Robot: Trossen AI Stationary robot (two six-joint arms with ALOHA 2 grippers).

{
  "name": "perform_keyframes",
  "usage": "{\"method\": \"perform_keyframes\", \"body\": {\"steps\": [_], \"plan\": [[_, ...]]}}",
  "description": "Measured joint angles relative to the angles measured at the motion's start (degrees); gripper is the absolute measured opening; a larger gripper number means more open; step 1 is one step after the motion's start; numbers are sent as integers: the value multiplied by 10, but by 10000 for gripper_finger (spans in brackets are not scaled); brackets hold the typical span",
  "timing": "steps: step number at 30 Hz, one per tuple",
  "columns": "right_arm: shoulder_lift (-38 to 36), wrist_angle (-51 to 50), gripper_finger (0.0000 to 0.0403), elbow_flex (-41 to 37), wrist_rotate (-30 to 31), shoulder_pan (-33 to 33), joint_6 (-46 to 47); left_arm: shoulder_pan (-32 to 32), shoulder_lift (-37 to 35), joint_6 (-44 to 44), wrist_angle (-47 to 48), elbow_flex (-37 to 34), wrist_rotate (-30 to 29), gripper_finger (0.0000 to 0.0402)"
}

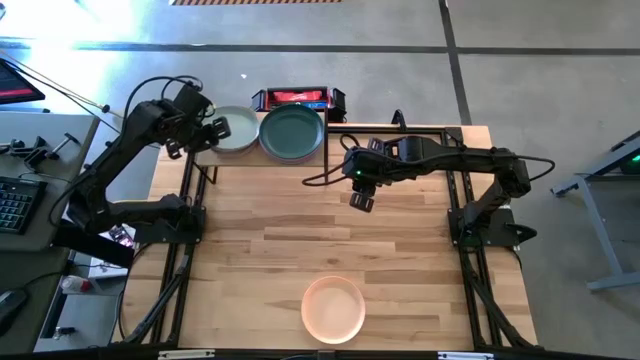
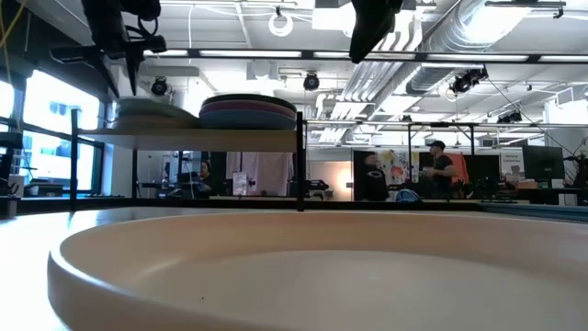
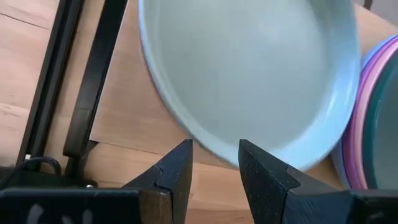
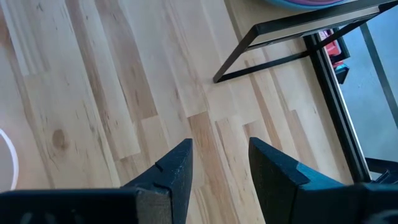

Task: Place and stack plates onto a shelf
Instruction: Stack the light green plate on top of the brown plate on the shelf

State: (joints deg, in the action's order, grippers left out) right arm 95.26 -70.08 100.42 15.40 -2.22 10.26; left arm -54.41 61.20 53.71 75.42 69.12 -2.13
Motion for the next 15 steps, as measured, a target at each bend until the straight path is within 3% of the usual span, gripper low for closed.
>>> {"method": "perform_keyframes", "body": {"steps": [15], "plan": [[0,-11,135,0,-1,6,2,1,9,-40,17,0,21,118]]}}
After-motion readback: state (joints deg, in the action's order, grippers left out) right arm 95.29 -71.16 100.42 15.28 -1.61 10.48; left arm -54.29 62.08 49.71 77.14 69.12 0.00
